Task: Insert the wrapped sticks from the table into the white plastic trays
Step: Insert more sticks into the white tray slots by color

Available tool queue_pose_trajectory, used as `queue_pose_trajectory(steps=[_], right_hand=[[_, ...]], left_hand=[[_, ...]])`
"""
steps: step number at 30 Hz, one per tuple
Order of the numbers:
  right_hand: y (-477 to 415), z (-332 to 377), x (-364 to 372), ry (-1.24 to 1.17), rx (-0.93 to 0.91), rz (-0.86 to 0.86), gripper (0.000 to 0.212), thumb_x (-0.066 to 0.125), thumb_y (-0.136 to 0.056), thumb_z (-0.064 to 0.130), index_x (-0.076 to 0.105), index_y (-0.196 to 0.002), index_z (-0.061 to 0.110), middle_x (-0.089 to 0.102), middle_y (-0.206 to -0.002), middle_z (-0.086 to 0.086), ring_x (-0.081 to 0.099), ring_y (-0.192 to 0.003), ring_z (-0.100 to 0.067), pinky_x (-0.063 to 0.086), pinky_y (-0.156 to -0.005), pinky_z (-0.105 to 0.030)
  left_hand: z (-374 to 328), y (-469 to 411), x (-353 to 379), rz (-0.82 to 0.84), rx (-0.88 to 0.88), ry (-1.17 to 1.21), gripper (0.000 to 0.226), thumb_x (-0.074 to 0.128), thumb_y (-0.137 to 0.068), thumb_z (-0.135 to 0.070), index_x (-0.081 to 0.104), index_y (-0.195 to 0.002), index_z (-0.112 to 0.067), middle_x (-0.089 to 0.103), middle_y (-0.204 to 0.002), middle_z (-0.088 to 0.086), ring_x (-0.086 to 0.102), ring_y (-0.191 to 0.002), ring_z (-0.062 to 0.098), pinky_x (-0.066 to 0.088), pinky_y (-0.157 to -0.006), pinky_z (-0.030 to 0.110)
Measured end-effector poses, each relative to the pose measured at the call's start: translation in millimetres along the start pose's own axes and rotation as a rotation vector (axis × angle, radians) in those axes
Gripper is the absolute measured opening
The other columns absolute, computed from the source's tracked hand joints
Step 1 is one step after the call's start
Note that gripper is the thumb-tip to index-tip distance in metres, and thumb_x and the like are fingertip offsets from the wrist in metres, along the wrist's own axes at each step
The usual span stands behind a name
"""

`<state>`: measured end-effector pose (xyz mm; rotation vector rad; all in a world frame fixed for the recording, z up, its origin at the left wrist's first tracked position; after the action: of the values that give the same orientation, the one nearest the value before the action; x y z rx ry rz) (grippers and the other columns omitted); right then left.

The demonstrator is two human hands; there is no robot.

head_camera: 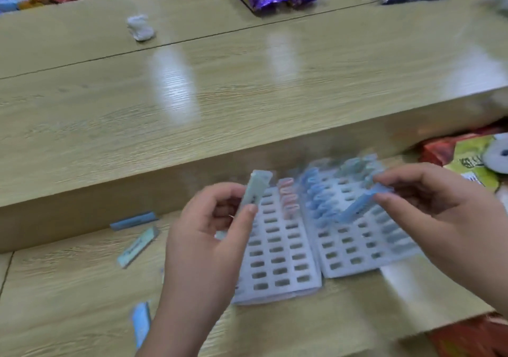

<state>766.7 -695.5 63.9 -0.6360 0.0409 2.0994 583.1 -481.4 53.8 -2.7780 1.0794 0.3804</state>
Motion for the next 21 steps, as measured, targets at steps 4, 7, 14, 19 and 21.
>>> queue_pose_trajectory(steps=[4, 7, 14, 19, 21], right_hand=[[8.1, -4.6, -4.0, 0.009, 0.004, 0.016, 0.017, 0.069, -0.078, 0.039, 0.069, -0.095, 0.041, 0.071, -0.096, 0.016, 0.069, -0.082, -0.007, 0.051, -0.072, -0.010], [15.8, -5.3, 10.2, 0.053, -0.016, 0.073, 0.017, 0.067, -0.078, 0.039, 0.071, -0.094, 0.037, 0.071, -0.092, 0.018, 0.069, -0.080, -0.002, 0.051, -0.070, -0.010], [24.5, -10.2, 44.3, 0.400, -0.268, 0.215, 0.009, 0.070, -0.088, 0.027, 0.074, -0.096, 0.024, 0.071, -0.092, 0.018, 0.062, -0.085, 0.002, 0.046, -0.074, -0.011], [29.9, -4.5, 50.3, 0.550, -0.420, 0.229, 0.018, 0.076, -0.085, 0.027, 0.076, -0.102, 0.023, 0.070, -0.096, 0.011, 0.064, -0.082, -0.015, 0.053, -0.059, -0.028], [20.9, -1.0, 35.4, 0.453, -0.343, 0.170, 0.022, 0.065, -0.090, 0.039, 0.074, -0.106, 0.027, 0.068, -0.098, 0.016, 0.062, -0.085, -0.007, 0.051, -0.066, -0.023]], left_hand=[[1.0, 6.6, 37.2, 0.099, -0.035, -0.004, 0.027, 0.071, -0.088, -0.012, 0.066, -0.091, -0.038, 0.073, -0.093, -0.012, 0.071, -0.090, 0.009, 0.060, -0.074, 0.027], [1.6, 10.6, 52.3, 0.090, -0.031, -0.055, 0.015, 0.072, -0.084, -0.023, 0.067, -0.089, -0.037, 0.071, -0.090, -0.015, 0.069, -0.090, 0.009, 0.056, -0.076, 0.023], [3.8, 4.5, 70.5, 0.071, -0.067, -0.031, 0.021, 0.074, -0.085, -0.018, 0.069, -0.089, -0.038, 0.073, -0.096, -0.015, 0.070, -0.088, 0.007, 0.055, -0.074, 0.018], [0.2, 1.7, 77.8, 0.072, -0.044, -0.018, 0.021, 0.075, -0.083, -0.016, 0.072, -0.091, -0.035, 0.073, -0.091, -0.011, 0.071, -0.089, 0.012, 0.057, -0.077, 0.024], [-5.3, -0.3, 81.8, 0.069, -0.011, -0.036, 0.022, 0.075, -0.083, -0.016, 0.073, -0.091, -0.036, 0.073, -0.092, -0.012, 0.070, -0.089, 0.011, 0.056, -0.077, 0.022]])
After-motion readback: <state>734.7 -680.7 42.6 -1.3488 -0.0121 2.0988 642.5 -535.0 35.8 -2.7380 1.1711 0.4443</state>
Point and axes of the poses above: each hand's wrist, its own y-axis away from the middle knuckle, its own x-axis out of the palm, z = x × y, the point moved 8 cm from there along -y, towards the middle knuckle
